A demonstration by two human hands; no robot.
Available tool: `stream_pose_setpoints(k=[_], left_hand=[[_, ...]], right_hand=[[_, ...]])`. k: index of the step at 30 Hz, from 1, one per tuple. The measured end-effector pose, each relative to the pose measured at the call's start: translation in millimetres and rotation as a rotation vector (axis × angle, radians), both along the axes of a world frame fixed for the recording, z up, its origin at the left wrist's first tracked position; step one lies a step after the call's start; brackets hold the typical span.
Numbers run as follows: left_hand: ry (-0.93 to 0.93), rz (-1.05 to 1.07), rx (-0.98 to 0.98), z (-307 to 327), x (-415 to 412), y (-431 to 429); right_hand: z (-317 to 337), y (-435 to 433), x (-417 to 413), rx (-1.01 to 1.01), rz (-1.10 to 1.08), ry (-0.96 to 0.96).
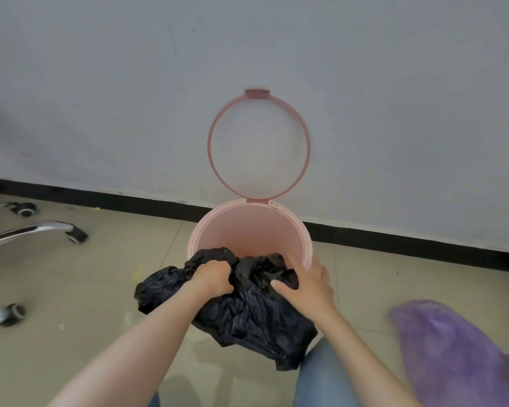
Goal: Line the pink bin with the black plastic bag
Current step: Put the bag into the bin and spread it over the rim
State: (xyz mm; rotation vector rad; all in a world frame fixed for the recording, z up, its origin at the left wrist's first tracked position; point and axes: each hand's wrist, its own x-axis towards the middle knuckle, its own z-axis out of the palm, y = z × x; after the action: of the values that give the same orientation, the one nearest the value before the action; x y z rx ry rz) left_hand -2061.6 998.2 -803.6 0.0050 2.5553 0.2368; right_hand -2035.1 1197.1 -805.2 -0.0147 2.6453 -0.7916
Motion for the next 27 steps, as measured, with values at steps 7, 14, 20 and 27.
stream_pose_setpoints(k=[7,14,20,27], left_hand=[[0.249,0.046,-0.077,21,-22,-4],[0.107,0.614,0.119,22,-11,-64],[-0.248,0.644,0.478,34,2,-90],[0.288,0.556,0.542,65,-35,-77]], right_hand=[[0,0,6,-0.146,-0.08,0.101],[23,-37,-36,-0.31,-0.329,0.321],[-8,-71,-59,-0.048,0.127,0.105],[14,-34,-50,0.088,0.166,0.202]])
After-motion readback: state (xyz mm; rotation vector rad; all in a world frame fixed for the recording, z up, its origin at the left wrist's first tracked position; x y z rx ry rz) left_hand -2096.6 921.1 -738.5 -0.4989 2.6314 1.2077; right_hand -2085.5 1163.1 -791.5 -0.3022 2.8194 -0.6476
